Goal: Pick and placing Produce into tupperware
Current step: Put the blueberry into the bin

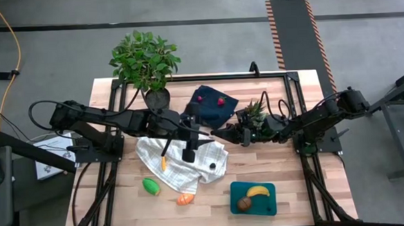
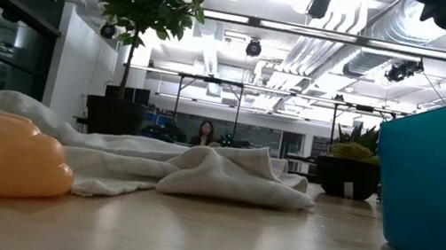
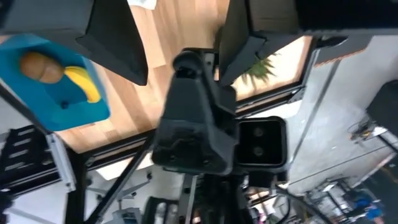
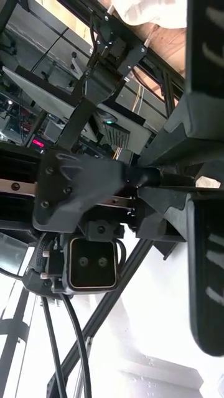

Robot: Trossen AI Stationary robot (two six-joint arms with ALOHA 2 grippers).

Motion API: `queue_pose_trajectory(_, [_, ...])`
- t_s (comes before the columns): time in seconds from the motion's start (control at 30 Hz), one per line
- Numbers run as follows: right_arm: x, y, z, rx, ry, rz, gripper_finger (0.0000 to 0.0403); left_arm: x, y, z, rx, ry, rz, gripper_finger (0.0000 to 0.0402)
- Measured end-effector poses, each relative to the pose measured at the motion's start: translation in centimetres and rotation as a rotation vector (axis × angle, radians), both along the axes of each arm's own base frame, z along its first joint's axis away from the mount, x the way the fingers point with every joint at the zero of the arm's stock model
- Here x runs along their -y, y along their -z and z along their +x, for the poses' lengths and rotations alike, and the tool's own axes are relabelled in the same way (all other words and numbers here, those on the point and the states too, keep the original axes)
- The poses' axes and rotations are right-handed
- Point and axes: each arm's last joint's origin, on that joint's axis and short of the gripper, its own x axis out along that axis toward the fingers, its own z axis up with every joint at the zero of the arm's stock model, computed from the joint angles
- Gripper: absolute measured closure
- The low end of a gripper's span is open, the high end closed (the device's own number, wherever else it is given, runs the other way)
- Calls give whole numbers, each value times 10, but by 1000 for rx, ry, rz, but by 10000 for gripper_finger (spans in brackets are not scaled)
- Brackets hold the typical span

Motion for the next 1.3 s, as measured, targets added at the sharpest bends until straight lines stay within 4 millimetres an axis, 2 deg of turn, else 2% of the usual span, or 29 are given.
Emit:
queue_pose_trajectory(0.33, [0, 0, 0, 0, 0, -2, 381, -1, 1, -1, -17, -40, 17, 190])
queue_pose_trajectory(0.57, [-1, 0, 0, -1, -26, 0, 381, -4, -6, -27, -112, -86, 16, 202])
queue_pose_trajectory(0.73, [-4, 0, -2, -24, -96, 24, 381, -6, -14, -55, -168, -136, -78, 216])
queue_pose_trajectory(0.87, [-7, -4, -6, -42, -122, 25, 382, -7, -12, -69, -231, -188, -163, 227])
queue_pose_trajectory(1.1, [-12, -13, -22, -135, -144, 3, 382, -5, -3, -80, -357, -207, -294, 242])
queue_pose_trajectory(1.3, [-23, -19, -32, -305, -166, -28, 382, -5, 3, -81, -394, -232, -335, 247])
